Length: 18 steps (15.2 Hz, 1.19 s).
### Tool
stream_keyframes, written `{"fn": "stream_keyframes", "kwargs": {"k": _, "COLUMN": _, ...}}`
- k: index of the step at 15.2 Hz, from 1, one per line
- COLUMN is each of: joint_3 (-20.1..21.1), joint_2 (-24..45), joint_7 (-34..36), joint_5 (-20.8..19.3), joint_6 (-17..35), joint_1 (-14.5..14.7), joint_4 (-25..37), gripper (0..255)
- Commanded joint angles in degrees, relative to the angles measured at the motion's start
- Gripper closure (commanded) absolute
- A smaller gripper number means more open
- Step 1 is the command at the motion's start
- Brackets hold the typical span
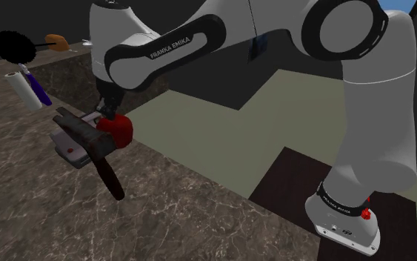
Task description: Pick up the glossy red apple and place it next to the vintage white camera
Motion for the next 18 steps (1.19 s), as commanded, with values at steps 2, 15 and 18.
{"fn": "stream_keyframes", "kwargs": {"k": 2, "joint_3": -0.2, "joint_2": 0.45, "joint_7": 0.38, "joint_5": -0.39, "joint_6": 2.05, "joint_1": 0.04, "joint_4": -1.57, "gripper": 255}}
{"fn": "stream_keyframes", "kwargs": {"k": 15, "joint_3": -1.22, "joint_2": 3.1, "joint_7": 1.86, "joint_5": -2.14, "joint_6": 8.69, "joint_1": 0.47, "joint_4": -5.66, "gripper": 255}}
{"fn": "stream_keyframes", "kwargs": {"k": 18, "joint_3": -1.22, "joint_2": 3.1, "joint_7": 1.86, "joint_5": -2.14, "joint_6": 8.69, "joint_1": 0.47, "joint_4": -5.66, "gripper": 255}}
